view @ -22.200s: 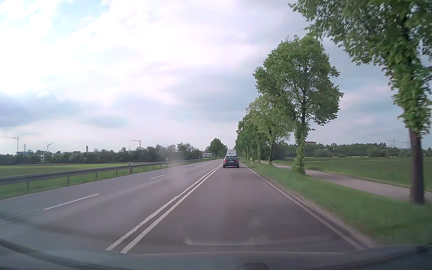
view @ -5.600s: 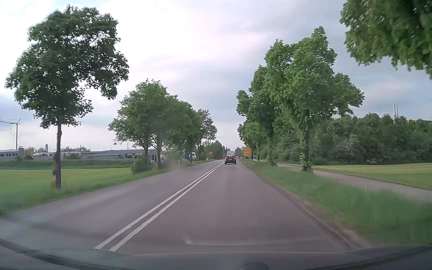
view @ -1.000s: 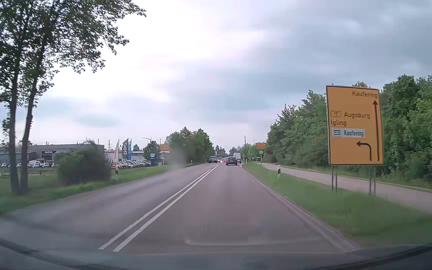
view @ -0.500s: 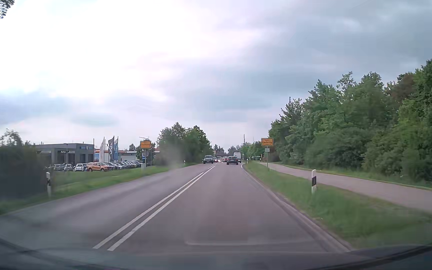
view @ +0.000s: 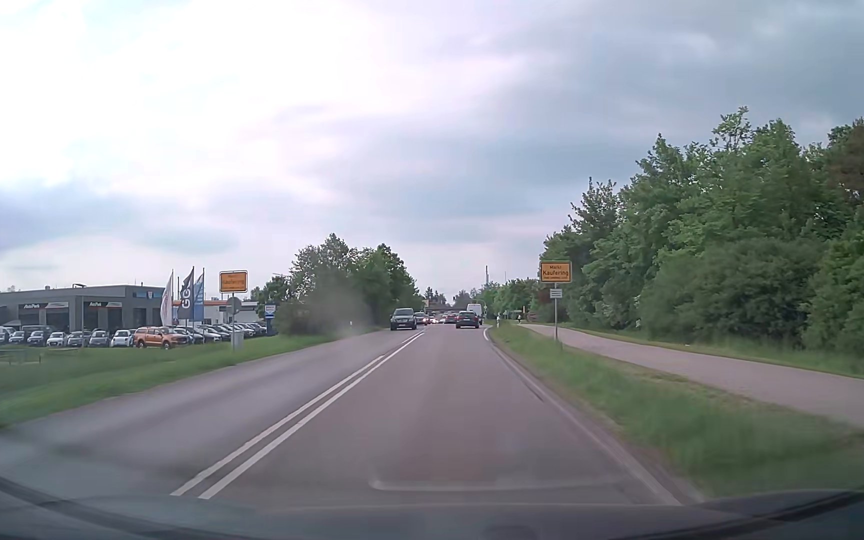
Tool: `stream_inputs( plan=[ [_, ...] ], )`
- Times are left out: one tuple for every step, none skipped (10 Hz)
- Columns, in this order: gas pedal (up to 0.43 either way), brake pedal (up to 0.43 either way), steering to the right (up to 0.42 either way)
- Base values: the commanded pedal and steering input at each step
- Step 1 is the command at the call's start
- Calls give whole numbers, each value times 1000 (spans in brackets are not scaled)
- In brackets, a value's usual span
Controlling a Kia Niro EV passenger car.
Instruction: Follow the waypoints while adhering to traffic rules and regulations
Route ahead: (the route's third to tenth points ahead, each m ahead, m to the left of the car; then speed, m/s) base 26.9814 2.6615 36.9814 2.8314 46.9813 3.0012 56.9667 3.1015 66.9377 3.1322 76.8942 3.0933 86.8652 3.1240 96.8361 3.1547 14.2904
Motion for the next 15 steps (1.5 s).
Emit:
stream_inputs(
  plan=[
    [177,0,-2],
    [169,0,-5],
    [169,0,-5],
    [157,0,-5],
    [157,0,-4],
    [150,0,-2],
    [138,0,-1],
    [130,0,0],
    [130,0,1],
    [130,0,1],
    [130,0,0],
    [130,0,1],
    [130,0,1],
    [130,0,3],
    [130,0,4]
  ],
)
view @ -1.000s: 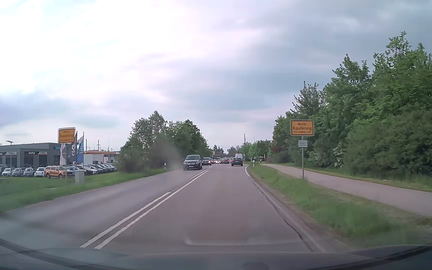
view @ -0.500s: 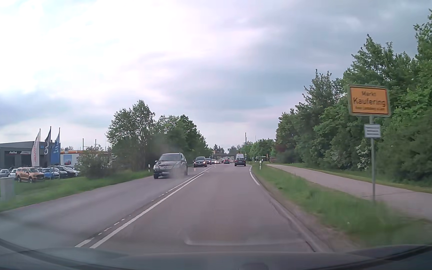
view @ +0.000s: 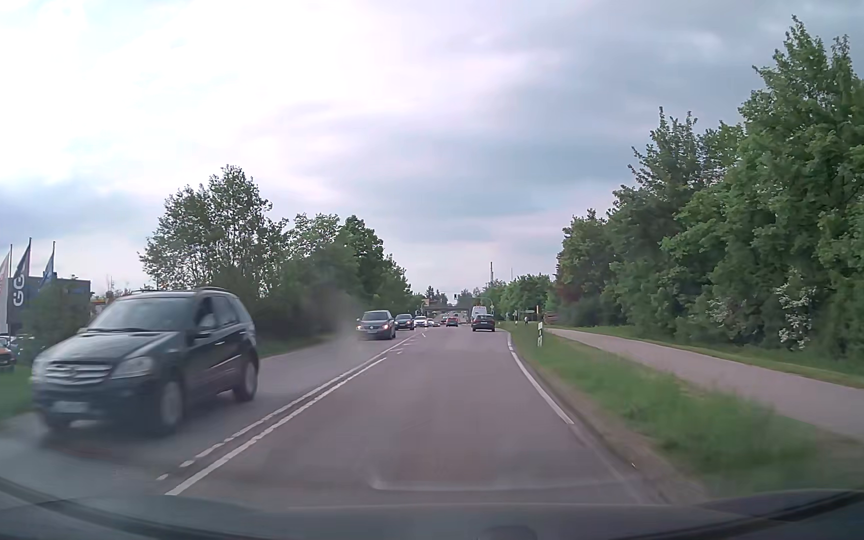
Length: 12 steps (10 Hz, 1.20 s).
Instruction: Follow the waypoints while adhering to traffic rules and regulations
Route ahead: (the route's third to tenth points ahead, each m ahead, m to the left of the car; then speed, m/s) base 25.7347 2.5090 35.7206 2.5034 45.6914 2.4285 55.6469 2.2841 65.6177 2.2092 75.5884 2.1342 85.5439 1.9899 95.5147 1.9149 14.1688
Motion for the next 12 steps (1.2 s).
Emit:
stream_inputs(
  plan=[
    [130,0,4],
    [130,0,4],
    [130,0,4],
    [130,0,4],
    [130,0,5],
    [130,0,5],
    [130,0,5],
    [130,0,8],
    [130,0,11],
    [130,0,15],
    [130,0,15],
    [130,0,15]
  ],
)
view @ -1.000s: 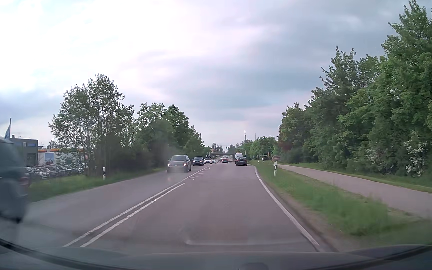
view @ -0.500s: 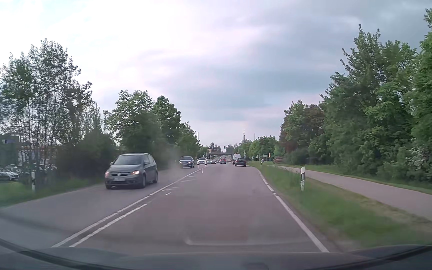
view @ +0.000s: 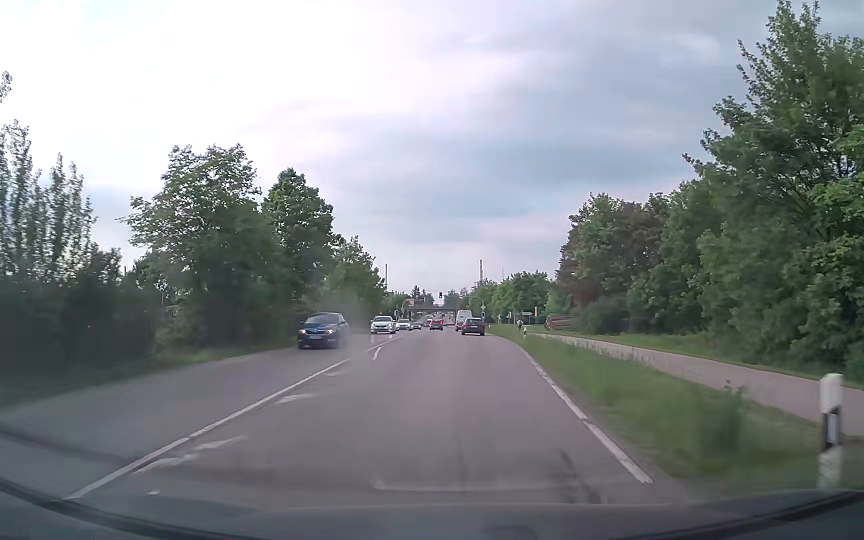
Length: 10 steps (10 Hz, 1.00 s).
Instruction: Follow the waypoints while adhering to traffic rules and regulations
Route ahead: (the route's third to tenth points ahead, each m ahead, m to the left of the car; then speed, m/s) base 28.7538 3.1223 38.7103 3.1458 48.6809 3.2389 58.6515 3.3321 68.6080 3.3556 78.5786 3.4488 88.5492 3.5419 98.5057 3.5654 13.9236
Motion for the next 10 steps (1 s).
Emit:
stream_inputs(
  plan=[
    [118,0,15],
    [118,0,15],
    [118,0,14],
    [118,0,14],
    [118,0,13],
    [118,0,12],
    [118,0,9],
    [118,0,5],
    [118,0,4],
    [118,0,4]
  ],
)
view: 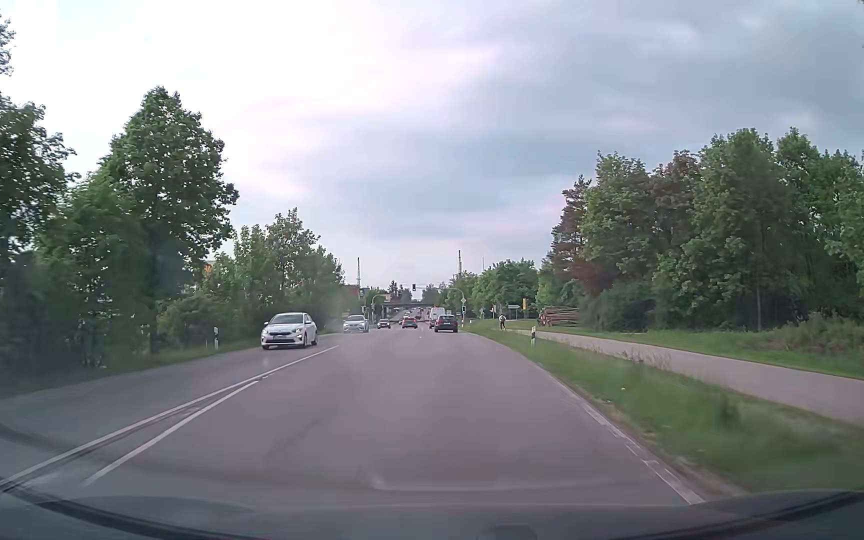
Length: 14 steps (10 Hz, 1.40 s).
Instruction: Follow the waypoints while adhering to traffic rules and regulations
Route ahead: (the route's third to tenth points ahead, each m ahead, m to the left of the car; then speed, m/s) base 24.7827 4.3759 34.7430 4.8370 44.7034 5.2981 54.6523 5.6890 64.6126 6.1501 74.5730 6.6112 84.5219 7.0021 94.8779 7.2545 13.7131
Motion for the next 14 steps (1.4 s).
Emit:
stream_inputs(
  plan=[
    [118,0,2],
    [118,0,0],
    [118,0,-2],
    [118,0,-3],
    [110,0,-4],
    [110,0,-4],
    [110,0,-6],
    [110,0,-6],
    [110,0,-6],
    [110,0,-7],
    [138,0,-7],
    [138,0,-8],
    [138,0,-8],
    [138,0,-8]
  ],
)
